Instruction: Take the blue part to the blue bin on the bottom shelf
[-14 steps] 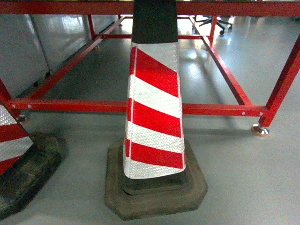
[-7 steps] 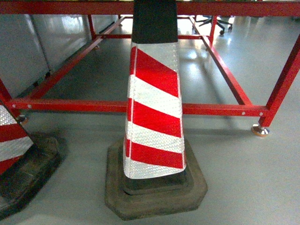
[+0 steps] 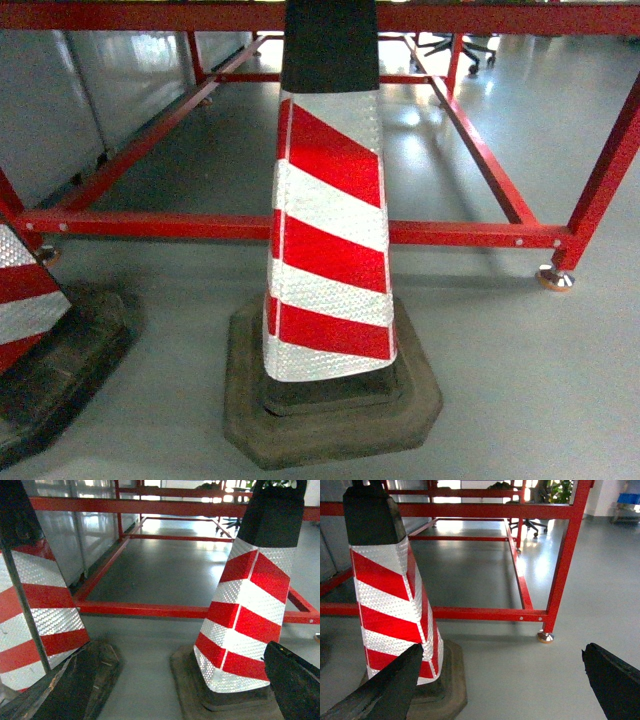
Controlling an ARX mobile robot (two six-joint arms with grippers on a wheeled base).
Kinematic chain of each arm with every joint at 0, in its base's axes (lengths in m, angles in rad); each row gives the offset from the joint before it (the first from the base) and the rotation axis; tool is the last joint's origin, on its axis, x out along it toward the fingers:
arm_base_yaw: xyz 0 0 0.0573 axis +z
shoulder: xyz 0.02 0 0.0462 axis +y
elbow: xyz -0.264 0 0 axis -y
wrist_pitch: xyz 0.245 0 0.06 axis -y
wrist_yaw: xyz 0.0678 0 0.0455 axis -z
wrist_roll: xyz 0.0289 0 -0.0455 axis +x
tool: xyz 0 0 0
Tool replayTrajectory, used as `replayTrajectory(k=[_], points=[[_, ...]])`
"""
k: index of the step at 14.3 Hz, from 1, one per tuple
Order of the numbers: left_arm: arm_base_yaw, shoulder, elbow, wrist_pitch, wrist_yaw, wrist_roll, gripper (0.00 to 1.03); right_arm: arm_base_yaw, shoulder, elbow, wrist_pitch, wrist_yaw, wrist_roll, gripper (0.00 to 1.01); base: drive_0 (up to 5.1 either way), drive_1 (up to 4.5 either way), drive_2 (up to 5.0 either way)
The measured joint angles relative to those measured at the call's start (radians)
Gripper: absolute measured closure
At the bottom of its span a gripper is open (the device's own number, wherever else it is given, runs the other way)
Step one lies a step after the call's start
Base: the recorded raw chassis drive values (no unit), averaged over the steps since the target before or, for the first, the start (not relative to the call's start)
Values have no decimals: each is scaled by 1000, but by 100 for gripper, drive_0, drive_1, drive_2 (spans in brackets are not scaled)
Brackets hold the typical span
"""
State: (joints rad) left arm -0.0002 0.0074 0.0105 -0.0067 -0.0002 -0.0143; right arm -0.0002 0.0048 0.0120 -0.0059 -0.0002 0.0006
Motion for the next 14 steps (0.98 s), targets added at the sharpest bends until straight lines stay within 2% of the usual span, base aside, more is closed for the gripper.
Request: replayTrajectory(k=[14], points=[[0,0,0,1,0,4,5,0,0,0,1,1,2,3,0,0,0]])
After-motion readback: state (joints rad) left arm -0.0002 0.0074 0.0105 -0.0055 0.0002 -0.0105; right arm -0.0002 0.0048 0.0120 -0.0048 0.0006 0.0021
